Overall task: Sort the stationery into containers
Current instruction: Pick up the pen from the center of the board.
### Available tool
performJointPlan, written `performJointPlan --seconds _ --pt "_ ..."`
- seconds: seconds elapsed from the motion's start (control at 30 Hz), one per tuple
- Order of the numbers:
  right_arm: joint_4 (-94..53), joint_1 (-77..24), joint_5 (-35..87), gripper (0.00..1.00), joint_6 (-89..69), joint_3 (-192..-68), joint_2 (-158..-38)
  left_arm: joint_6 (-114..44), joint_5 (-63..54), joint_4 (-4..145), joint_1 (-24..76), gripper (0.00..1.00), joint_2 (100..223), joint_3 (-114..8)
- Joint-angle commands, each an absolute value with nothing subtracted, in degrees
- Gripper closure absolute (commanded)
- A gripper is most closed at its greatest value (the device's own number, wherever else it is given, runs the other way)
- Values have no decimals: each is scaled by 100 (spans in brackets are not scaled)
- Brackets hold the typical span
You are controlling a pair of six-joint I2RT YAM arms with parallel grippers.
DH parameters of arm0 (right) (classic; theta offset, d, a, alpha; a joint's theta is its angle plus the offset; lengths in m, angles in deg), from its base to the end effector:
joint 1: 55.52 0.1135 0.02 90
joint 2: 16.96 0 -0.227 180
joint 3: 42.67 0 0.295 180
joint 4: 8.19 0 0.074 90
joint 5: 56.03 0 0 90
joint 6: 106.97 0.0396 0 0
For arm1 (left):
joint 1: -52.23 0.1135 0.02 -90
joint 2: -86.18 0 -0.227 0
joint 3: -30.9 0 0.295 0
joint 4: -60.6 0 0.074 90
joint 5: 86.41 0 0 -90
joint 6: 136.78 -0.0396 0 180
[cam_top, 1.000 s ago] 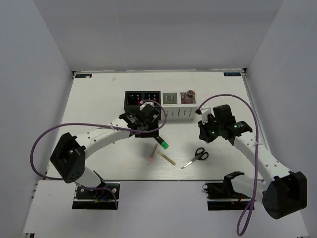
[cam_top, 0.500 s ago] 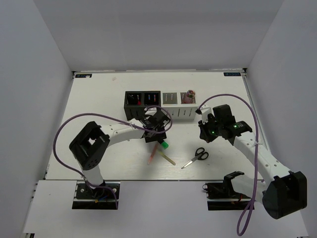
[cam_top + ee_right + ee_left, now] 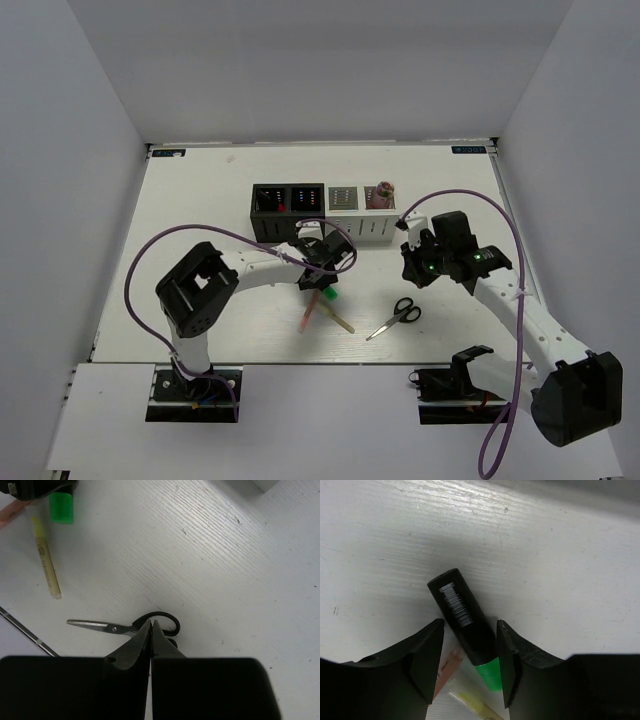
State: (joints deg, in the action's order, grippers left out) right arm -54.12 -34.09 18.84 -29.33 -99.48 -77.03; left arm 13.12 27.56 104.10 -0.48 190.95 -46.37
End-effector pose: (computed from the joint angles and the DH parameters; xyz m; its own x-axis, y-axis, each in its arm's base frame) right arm 0.2518 0.1100 0.2085 -0.5787 -0.4491 -0.6807 -0.6504 0.7577 0.0531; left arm 0.2402 -0.2889 0.0926 -0.8469 -0.1927 -0.4956 -0.1712 0.9812 -0.0890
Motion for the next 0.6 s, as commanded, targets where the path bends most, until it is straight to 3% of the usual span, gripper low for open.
performJointPlan --seconds 0.0,0.13,0.27,0.4,0.57 --pt "-5324 -3408 1771 100 -2893 -9914 -7576 1553 3084 10608 -95 44 19147 -4798" --pt "-5341 -3425 1754 100 -2893 -9922 -7541 1659 3049 10809 -112 57 19086 -4693" --pt "-5350 -3434 1728 100 -2875 -9922 -7506 1773 3128 10932 -200 59 18858 -4439" --pt "-5350 -3417 1701 100 -2875 -9931 -7497 1861 3101 11100 -226 44 18690 -4236" --pt "-5350 -3417 1675 100 -2866 -9931 -7505 1905 3101 11162 -218 41 18681 -4174"
